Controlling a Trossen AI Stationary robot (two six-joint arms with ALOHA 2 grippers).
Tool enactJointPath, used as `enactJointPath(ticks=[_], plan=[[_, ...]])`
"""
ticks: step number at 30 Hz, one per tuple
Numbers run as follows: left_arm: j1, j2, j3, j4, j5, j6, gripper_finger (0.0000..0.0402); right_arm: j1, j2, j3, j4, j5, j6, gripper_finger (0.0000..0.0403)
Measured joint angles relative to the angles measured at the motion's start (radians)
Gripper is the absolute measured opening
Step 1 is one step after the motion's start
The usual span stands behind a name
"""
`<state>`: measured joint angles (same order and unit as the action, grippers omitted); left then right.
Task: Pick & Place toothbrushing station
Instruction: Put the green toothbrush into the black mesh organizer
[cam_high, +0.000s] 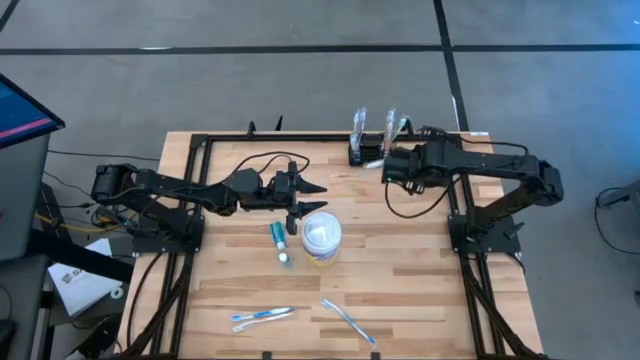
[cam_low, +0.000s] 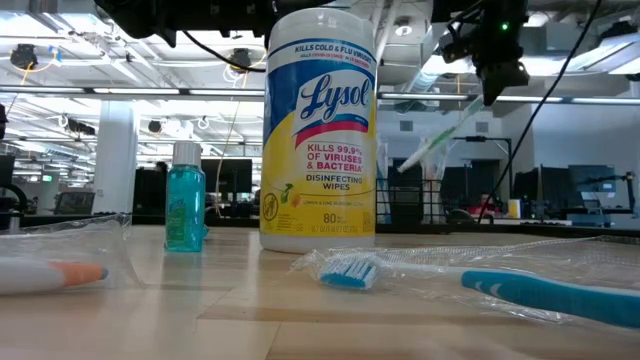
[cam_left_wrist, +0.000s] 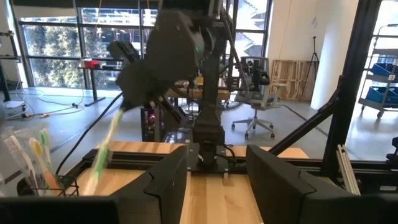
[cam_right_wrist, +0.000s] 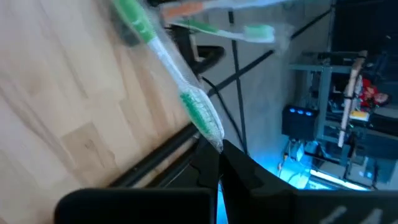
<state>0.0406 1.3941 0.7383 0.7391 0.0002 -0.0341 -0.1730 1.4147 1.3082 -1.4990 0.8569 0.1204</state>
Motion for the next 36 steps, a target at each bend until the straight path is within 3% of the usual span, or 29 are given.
enactJointPath(ticks=[9,36], plan=[[0.0,0.0,0.0,-0.006,0.0,0.0,0.0158,-0.066,-0.001,0.047,-0.075,0.039,-0.047,0.0],[0.0,0.0,0.0,-0.006,0.0,0.011,0.0158,-0.272,0.0,0.047,-0.009,0.137,-0.295,0.0]])
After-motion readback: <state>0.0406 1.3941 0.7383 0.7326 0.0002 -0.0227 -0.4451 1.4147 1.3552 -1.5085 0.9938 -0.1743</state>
